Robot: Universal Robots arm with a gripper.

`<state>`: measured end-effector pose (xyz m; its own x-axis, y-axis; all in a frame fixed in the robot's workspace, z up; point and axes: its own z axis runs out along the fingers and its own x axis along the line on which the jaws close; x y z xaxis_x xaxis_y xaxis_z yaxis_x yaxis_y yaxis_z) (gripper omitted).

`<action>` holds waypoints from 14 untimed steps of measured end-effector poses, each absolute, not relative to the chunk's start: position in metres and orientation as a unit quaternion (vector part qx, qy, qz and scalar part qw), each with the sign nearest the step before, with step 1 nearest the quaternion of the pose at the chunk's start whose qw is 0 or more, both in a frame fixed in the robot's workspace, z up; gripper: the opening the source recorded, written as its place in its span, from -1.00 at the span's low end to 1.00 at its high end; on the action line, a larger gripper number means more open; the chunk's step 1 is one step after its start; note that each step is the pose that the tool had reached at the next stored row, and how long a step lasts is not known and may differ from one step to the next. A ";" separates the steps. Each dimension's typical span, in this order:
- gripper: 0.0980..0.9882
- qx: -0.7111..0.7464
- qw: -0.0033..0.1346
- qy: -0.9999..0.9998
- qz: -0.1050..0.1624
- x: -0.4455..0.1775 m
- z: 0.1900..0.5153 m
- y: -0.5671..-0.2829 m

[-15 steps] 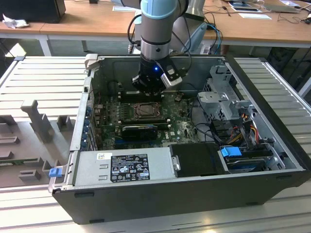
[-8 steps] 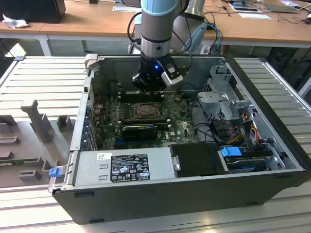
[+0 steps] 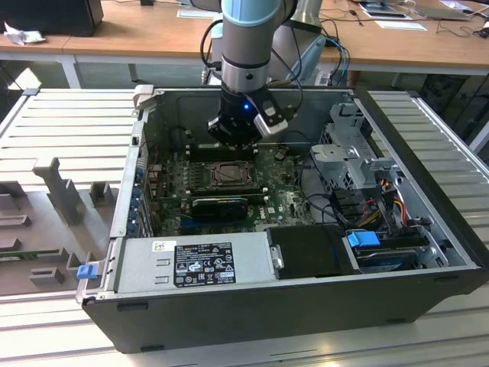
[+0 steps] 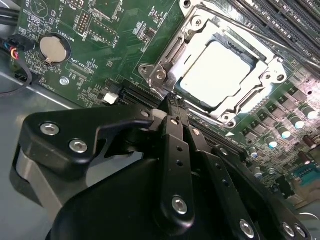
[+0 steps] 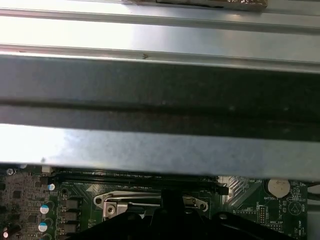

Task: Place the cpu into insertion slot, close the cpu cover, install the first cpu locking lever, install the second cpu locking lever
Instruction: 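Install the first cpu locking lever, then install the second cpu locking lever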

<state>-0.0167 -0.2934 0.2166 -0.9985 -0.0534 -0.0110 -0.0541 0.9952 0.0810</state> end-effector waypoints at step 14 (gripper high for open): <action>-0.98 -0.027 0.004 0.999 0.041 -0.017 0.218 -0.306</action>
<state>-0.0168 -0.3056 0.2177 -0.9985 -0.0533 -0.0109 -0.0540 0.9953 0.0808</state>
